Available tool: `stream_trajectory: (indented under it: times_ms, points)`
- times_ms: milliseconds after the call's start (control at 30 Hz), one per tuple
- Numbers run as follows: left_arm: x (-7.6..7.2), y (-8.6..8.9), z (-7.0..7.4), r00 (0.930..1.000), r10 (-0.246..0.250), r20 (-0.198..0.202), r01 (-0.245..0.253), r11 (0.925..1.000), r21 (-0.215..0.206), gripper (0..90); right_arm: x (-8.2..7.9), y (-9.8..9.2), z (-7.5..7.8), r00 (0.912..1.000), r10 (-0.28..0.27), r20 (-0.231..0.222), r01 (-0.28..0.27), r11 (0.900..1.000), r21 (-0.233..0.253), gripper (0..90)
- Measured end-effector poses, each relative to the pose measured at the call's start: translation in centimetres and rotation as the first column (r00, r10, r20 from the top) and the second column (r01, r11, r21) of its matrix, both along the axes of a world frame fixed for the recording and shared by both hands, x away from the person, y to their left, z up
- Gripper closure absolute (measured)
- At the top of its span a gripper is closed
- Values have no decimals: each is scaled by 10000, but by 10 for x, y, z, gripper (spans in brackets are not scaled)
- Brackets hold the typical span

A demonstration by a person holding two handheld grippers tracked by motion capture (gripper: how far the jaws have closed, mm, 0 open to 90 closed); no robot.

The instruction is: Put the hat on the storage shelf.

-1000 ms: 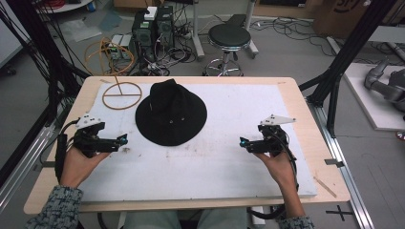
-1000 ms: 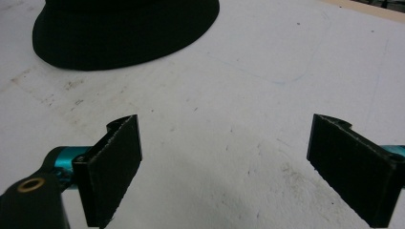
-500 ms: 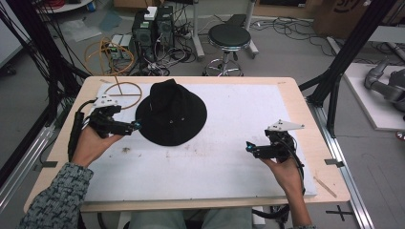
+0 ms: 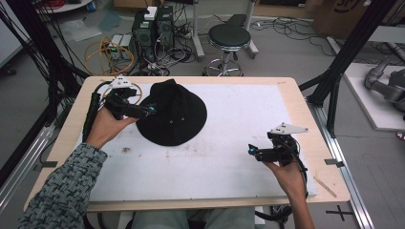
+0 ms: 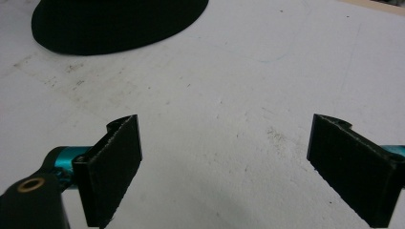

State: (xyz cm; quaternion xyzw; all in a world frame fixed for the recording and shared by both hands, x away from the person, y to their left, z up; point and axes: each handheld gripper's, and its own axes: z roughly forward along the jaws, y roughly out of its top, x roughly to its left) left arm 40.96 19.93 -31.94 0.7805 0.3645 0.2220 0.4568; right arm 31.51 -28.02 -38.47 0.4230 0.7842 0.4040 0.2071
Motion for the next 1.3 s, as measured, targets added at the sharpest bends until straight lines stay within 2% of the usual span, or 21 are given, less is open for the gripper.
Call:
stream_trajectory:
  times_ms: [267, 433, 567, 700, 767, 833, 900, 1033, 1100, 1200, 1300]
  points:
    - [16, -19, 13, 9999, -100, 88, 99, 9999, 59, 32, -5, -4, 0, 10000, -88, 7, 88, 10000, 11, 113]
    - [29, -30, 17, 9998, -132, -135, 129, 9997, -224, 32, -7, -5, 0, 9999, -126, 10, 126, 9999, 27, 113]
    - [38, -38, 15, 9998, -192, -71, 188, 9986, -497, 32, -8, -6, 0, 9999, -124, -1, 124, 9999, 38, 113]
    - [47, -43, 7, 9997, -176, -198, 166, 9987, -491, 32, -10, -7, -1, 9999, -164, -39, 164, 9998, 61, 113]
    - [50, -45, 3, 9998, -146, -115, 141, 9990, -421, 32, -10, -6, 0, 9999, -119, -29, 119, 9999, 64, 113]
    - [52, -48, 2, 10000, -24, -57, 21, 9984, -568, 32, -10, -6, 0, 9999, -133, -19, 133, 9999, 53, 113]
    - [55, -51, 2, 9998, 95, 195, -81, 9973, -734, 32, -9, -6, -1, 9999, -131, -12, 131, 9999, 51, 113]
    - [58, -56, 3, 9996, 167, 247, -143, 9956, -930, 32, -9, -5, -2, 10000, -83, -48, 83, 10000, 37, 113]
    - [60, -61, 4, 9996, 142, 247, -120, 9960, -884, 32, -9, -4, -2, 9999, -81, -74, 81, 10000, 31, 113]
    - [65, -73, 3, 9995, 214, 246, -202, 9987, -465, 32, -10, -3, -3, 9999, -81, -111, 81, 10000, 31, 113]
    - [69, -79, 1, 9990, 281, 338, -270, 9991, -333, 32, -10, -3, -2, 10000, -23, -93, 24, 10000, 35, 113]
